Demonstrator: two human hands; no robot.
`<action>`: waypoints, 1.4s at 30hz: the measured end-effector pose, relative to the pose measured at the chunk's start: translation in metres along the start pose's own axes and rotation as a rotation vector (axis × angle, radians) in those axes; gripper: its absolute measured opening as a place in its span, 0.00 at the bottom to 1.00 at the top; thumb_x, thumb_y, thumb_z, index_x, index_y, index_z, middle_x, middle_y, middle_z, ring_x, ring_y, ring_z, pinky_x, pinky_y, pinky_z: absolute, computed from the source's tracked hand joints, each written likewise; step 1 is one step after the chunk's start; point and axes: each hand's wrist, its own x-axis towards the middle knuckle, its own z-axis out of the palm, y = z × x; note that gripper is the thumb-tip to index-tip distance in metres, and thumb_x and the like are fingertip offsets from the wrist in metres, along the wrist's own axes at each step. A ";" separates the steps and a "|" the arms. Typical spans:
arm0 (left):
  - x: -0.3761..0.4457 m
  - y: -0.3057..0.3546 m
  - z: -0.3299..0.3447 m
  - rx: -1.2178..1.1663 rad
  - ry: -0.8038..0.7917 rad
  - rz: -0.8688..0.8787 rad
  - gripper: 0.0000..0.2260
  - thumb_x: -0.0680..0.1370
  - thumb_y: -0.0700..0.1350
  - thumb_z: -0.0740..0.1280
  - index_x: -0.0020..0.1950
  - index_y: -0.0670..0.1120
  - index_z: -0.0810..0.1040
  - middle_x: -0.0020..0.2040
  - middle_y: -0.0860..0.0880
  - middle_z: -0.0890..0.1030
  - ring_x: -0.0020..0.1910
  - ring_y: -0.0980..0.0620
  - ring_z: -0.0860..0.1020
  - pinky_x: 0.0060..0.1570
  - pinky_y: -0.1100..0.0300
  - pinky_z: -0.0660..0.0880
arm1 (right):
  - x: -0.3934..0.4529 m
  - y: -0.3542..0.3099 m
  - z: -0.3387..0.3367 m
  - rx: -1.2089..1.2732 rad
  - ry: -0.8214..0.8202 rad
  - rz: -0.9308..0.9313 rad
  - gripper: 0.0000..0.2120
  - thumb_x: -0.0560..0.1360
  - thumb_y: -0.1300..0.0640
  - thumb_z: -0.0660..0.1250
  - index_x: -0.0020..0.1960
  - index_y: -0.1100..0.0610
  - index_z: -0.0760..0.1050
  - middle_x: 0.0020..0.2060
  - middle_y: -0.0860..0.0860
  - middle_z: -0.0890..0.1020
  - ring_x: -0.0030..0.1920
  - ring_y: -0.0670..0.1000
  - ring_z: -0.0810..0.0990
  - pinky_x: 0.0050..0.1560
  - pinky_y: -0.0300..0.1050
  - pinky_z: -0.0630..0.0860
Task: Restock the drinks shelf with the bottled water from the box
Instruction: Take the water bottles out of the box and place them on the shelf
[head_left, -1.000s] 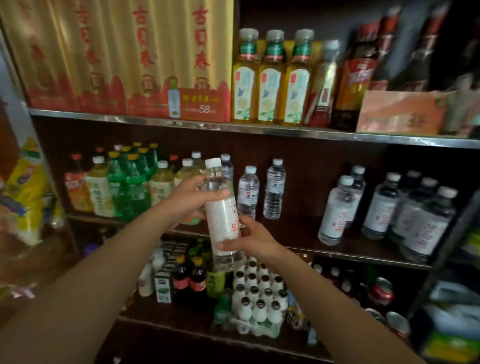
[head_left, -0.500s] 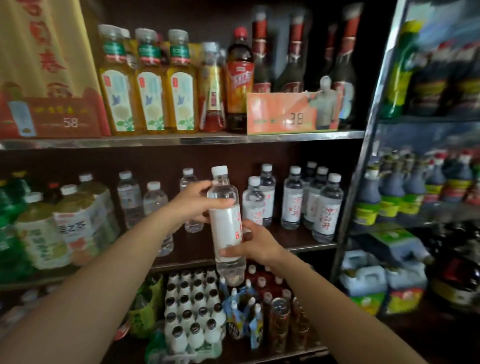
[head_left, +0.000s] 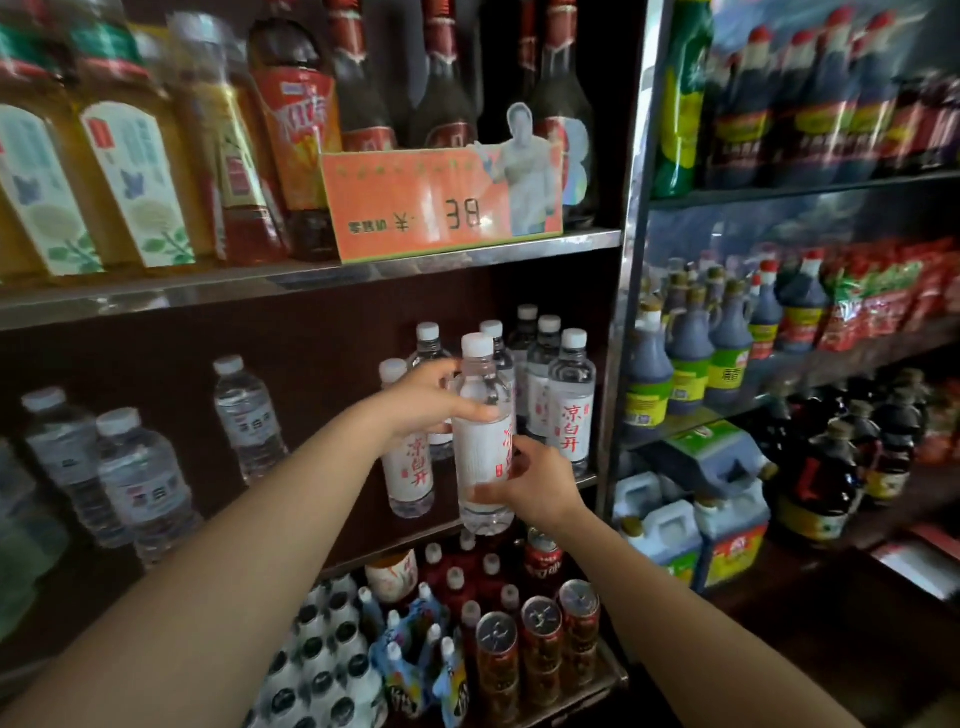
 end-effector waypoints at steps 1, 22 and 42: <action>0.011 0.001 0.005 -0.025 -0.013 -0.016 0.27 0.67 0.44 0.78 0.64 0.52 0.74 0.58 0.53 0.81 0.57 0.55 0.78 0.55 0.57 0.75 | 0.005 0.004 -0.001 0.005 0.027 0.012 0.23 0.60 0.52 0.81 0.52 0.52 0.79 0.39 0.44 0.83 0.39 0.42 0.80 0.35 0.34 0.74; 0.111 -0.024 0.018 0.443 0.168 0.105 0.29 0.64 0.47 0.79 0.63 0.49 0.74 0.57 0.49 0.80 0.54 0.48 0.79 0.53 0.49 0.79 | 0.082 0.030 0.033 -0.372 0.236 0.110 0.29 0.68 0.44 0.75 0.56 0.58 0.64 0.56 0.54 0.76 0.56 0.57 0.78 0.49 0.48 0.74; 0.154 -0.035 0.019 0.403 0.241 0.137 0.30 0.68 0.45 0.77 0.67 0.46 0.71 0.63 0.47 0.77 0.62 0.49 0.75 0.57 0.61 0.70 | 0.126 0.024 0.039 -0.376 0.257 0.169 0.32 0.71 0.52 0.74 0.65 0.61 0.60 0.59 0.58 0.76 0.58 0.59 0.78 0.54 0.51 0.76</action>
